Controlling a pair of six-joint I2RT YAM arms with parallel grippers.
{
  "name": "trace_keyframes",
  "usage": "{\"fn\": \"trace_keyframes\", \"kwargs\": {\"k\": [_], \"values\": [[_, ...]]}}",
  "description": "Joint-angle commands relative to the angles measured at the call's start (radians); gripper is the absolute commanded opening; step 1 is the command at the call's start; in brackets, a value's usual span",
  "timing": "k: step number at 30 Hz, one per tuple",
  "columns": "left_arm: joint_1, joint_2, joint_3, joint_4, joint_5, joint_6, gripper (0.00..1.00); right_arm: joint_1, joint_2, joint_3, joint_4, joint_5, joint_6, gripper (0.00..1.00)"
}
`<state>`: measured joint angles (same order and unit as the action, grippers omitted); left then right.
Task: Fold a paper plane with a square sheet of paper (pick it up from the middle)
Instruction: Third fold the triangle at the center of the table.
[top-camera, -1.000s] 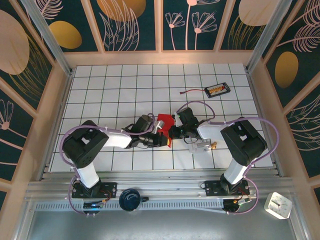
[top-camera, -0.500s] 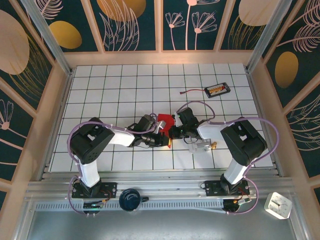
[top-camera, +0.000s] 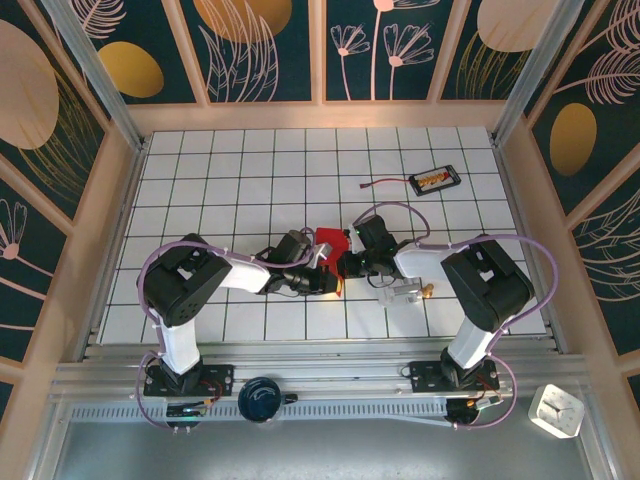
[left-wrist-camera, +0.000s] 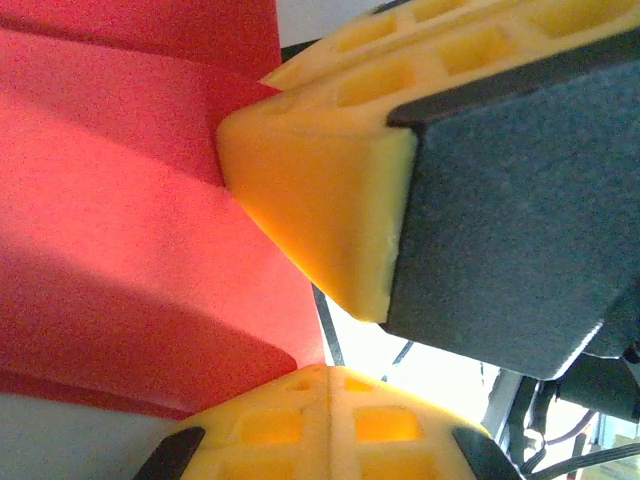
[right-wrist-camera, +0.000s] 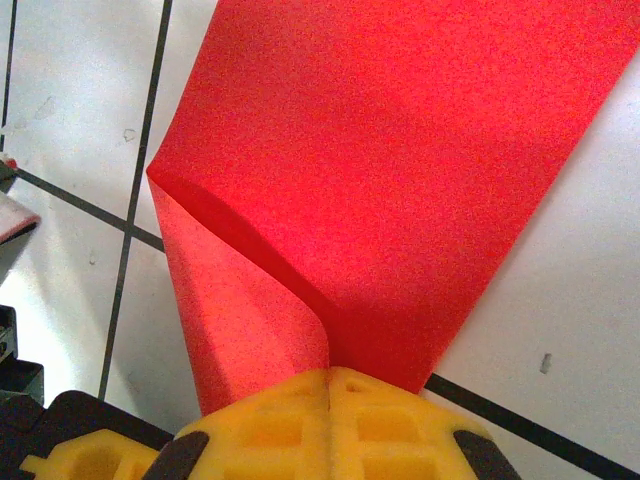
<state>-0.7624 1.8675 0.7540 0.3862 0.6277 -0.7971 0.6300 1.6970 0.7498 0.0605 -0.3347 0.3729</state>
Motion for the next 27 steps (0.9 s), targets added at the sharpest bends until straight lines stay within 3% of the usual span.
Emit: {"fn": "trace_keyframes", "kwargs": {"k": [1, 9, 19, 27], "values": [[-0.023, 0.000, -0.019, -0.024, 0.013, 0.025, 0.07, 0.011, 0.040, -0.037, -0.111, 0.065, -0.001, 0.00], [-0.023, -0.069, -0.028, -0.002, 0.005, -0.003, 0.08, 0.012, 0.036, -0.037, -0.111, 0.065, -0.001, 0.00], [-0.031, -0.006, -0.029, -0.016, 0.027, 0.005, 0.07, 0.011, 0.036, -0.039, -0.112, 0.072, -0.005, 0.00], [-0.043, 0.019, 0.009, -0.147, -0.024, 0.060, 0.06, 0.011, 0.032, -0.040, -0.119, 0.077, -0.008, 0.00]]}}
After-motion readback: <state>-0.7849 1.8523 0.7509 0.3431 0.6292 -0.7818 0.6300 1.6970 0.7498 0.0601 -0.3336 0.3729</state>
